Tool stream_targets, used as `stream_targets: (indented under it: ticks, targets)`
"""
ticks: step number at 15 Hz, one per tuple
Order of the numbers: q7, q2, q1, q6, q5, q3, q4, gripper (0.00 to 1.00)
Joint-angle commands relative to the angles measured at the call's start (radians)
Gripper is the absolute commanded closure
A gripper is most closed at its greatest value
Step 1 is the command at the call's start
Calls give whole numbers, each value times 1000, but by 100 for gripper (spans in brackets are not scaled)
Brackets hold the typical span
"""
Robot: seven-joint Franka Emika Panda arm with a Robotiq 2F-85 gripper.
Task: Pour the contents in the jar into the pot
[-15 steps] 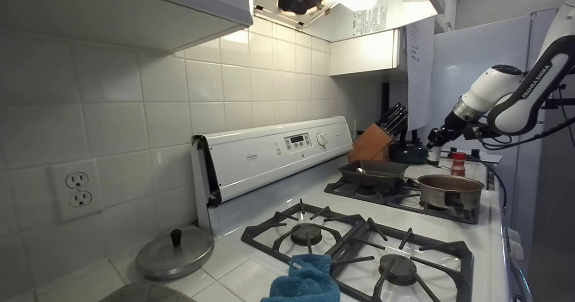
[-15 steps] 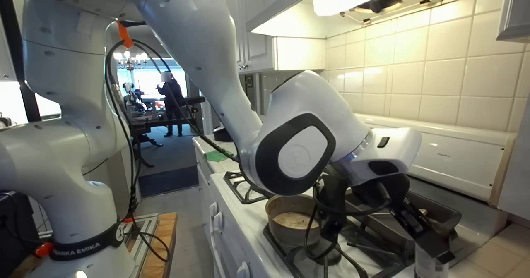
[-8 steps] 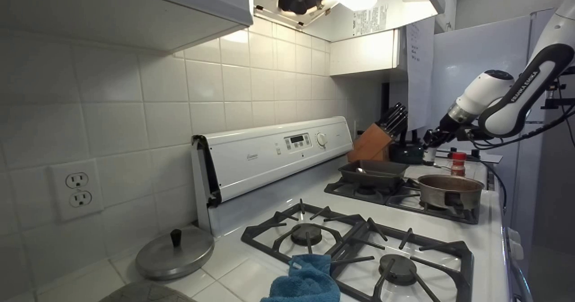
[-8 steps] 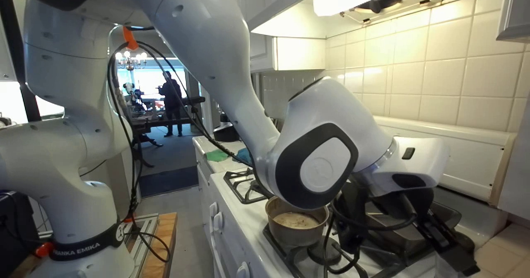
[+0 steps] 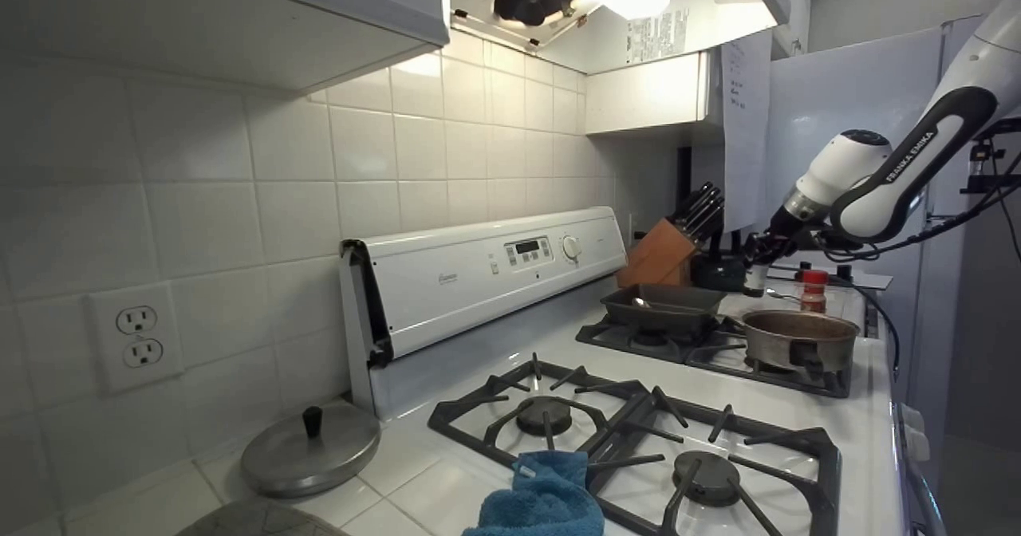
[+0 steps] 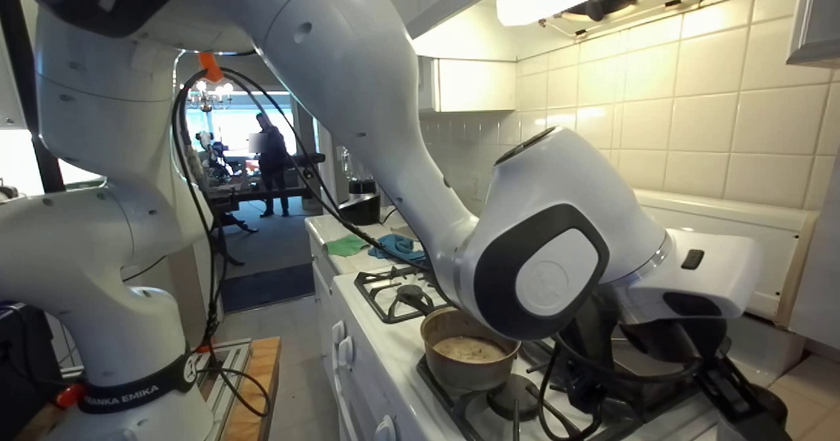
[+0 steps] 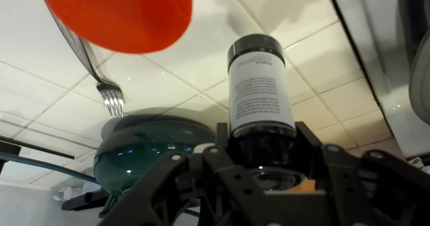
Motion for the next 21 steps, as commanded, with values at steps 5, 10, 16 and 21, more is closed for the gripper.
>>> stream_targets:
  ticks: [5,10,16,21]
  targets:
    - [-259,66,98,-69,338,-63,83,75]
    - [-429,91,196,-100,564,-138,113,75]
    - [-473,109,288,-108,652,-227,139,75]
    - [-457,126,363,-95,661,-311,147,75]
